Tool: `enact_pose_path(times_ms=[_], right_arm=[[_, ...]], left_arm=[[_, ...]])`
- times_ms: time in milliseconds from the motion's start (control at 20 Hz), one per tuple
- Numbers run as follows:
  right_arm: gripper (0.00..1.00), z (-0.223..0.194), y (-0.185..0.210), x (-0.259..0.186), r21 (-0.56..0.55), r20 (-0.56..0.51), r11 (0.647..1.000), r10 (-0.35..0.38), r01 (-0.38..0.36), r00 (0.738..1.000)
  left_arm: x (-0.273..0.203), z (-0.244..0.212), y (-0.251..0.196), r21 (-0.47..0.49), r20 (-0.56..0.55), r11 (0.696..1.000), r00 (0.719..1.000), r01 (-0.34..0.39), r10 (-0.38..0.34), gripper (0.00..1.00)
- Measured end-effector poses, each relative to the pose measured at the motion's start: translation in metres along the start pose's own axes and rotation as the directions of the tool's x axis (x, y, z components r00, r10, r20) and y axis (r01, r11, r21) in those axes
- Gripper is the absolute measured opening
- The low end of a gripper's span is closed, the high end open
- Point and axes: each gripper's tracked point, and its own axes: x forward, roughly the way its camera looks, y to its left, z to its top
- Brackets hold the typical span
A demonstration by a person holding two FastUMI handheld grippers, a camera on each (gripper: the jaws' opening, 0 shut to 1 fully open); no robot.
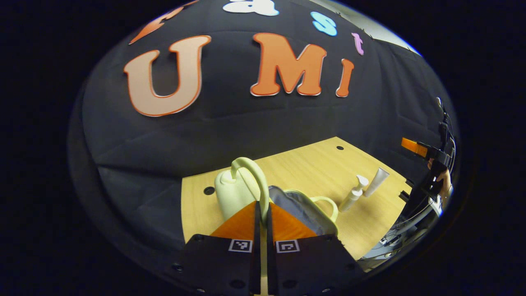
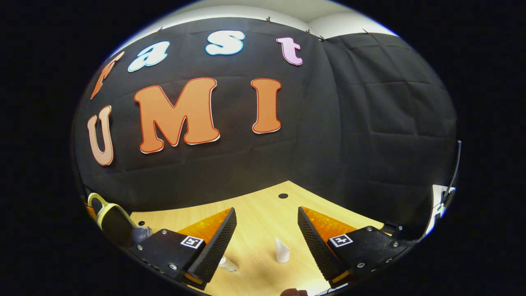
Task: First open the suitcase, pack the skin care products into it, and then close the suitcase.
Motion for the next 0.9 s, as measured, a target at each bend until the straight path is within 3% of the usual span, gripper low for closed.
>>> enact_pose_path(times_ms=[150, 400, 650, 900], right_arm=[[0.95, -0.002, 0.023, -0.005, 0.006, -0.014, 1.0, -0.005, 0.005, 1.0], [0.95, 0.0, 0.047, -0.012, -0.004, -0.004, 1.0, -0.01, 0.01, 1.0], [0.95, -0.011, 0.054, -0.012, -0.007, -0.01, 1.0, -0.026, 0.026, 1.0], [0.95, -0.036, 0.054, -0.01, -0.038, -0.036, 0.999, -0.04, 0.038, 0.999]], left_arm=[[-0.016, -0.018, 0.057, -0.141, 0.048, 0.989, 0.998, 0.043, -0.036, 0.04], [-0.01, -0.092, 0.147, -0.374, 0.09, 0.924, 0.994, 0.084, -0.054, 0.04], [0.011, -0.179, 0.196, -0.553, 0.067, 0.828, 0.995, 0.098, -0.074, 0.03], [0.035, -0.259, 0.215, -0.641, -0.014, 0.765, 0.996, 0.062, -0.093, 0.04]])
